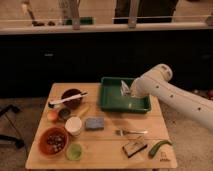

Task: Place towel in tray

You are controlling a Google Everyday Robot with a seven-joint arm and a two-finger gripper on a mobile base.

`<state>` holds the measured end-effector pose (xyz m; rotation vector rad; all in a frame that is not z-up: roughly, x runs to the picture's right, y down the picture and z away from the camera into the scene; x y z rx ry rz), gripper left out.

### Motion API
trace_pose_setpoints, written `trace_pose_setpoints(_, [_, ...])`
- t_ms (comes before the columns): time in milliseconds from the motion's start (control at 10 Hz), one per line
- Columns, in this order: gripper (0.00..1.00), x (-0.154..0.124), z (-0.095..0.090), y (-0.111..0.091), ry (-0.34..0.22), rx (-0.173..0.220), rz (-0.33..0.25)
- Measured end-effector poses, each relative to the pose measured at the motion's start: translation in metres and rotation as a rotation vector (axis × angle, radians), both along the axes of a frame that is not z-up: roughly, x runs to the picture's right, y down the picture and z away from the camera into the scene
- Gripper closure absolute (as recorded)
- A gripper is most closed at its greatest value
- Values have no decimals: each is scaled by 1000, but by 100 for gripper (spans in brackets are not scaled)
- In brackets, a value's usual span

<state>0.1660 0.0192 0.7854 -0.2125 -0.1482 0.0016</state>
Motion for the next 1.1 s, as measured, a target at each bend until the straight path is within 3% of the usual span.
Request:
trace_pose_setpoints(300, [98,7,20,-4,4,-9,7])
trace_pose_setpoints(1100, [98,8,50,-8,16,-37,26])
